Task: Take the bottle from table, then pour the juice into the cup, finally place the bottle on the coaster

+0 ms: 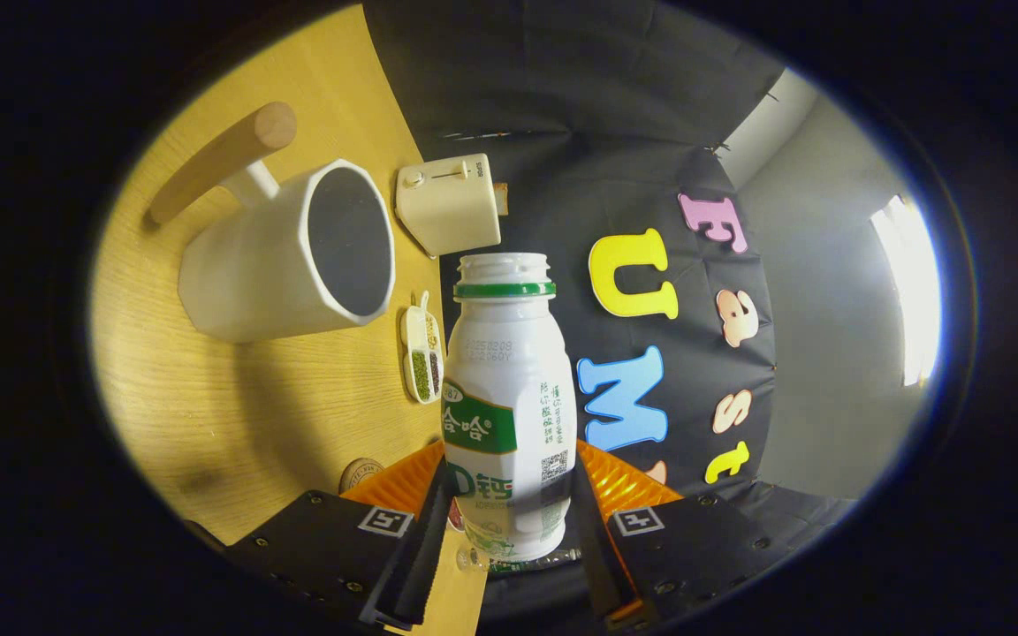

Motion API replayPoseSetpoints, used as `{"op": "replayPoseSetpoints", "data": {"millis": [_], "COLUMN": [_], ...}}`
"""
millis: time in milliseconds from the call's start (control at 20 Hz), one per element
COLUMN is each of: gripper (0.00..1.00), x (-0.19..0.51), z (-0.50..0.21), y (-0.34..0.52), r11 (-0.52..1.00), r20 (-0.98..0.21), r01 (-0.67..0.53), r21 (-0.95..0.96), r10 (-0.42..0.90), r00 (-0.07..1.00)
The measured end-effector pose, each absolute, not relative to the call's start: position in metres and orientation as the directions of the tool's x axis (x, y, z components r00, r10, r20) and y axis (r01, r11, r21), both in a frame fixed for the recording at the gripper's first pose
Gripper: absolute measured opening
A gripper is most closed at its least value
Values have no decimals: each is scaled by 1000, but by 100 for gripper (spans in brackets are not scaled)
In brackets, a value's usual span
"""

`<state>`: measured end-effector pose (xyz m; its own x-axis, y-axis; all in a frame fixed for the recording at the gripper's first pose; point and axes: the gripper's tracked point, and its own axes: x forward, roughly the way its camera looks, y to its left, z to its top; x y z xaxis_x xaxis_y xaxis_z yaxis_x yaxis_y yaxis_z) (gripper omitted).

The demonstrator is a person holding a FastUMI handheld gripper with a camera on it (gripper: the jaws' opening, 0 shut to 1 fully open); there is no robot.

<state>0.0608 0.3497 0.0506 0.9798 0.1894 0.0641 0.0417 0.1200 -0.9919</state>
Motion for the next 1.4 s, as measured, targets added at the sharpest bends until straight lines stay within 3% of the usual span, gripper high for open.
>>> {"op": "replayPoseSetpoints", "data": {"millis": [750, 1400], "gripper": [67, 67], "x": [62, 64], "z": [57, 58], "y": [351, 349], "r11": [-73, -94], "r20": [113, 113], "r01": [131, 137], "r21": [-989, -986], "r10": [215, 226], "r00": [970, 967]}}
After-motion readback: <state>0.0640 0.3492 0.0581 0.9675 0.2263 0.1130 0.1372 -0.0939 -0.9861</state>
